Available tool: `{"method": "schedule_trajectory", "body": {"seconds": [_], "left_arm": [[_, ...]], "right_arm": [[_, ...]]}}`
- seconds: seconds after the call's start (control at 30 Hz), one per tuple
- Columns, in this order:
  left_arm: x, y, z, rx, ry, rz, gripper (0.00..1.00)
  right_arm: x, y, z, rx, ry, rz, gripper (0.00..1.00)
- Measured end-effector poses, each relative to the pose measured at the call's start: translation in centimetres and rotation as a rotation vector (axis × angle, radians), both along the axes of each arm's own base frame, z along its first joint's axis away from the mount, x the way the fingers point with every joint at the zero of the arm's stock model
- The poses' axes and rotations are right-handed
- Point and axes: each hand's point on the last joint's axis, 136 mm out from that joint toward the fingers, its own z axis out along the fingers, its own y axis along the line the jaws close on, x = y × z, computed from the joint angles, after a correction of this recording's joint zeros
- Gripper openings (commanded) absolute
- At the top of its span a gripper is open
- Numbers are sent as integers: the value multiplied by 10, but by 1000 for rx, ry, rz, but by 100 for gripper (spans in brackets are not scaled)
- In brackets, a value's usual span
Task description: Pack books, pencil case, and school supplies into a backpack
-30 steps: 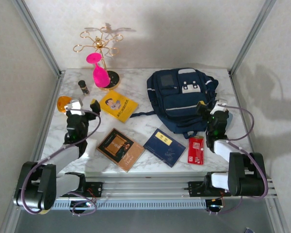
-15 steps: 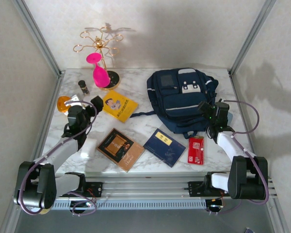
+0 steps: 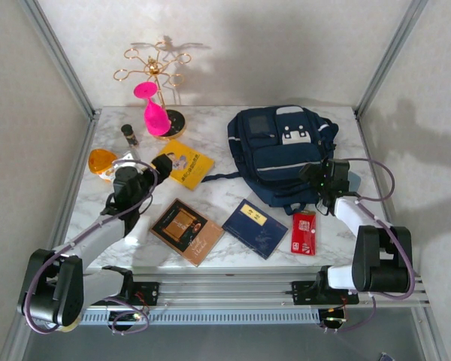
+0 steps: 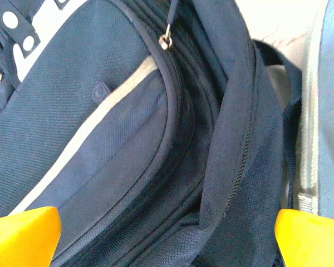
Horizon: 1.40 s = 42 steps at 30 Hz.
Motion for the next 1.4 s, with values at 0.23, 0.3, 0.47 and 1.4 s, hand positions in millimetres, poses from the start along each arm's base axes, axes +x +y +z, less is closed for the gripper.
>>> {"method": "schedule_trajectory", "body": {"seconds": [0.23, 0.3, 0.47, 1.4], "left_arm": [[-5, -26, 0, -22, 4, -62, 99], [-7, -37, -1, -31, 7, -87, 99], [-11, -67, -9, -51, 36, -157, 99], [-12, -142, -10, -154, 83, -279, 99]], "right_arm": [[1, 9, -17, 47, 46, 14, 99], [4, 14, -18, 49, 49, 25, 99], [6, 37, -18, 65, 48, 73, 99], [-12, 178, 73, 129, -145, 400, 99]]}}
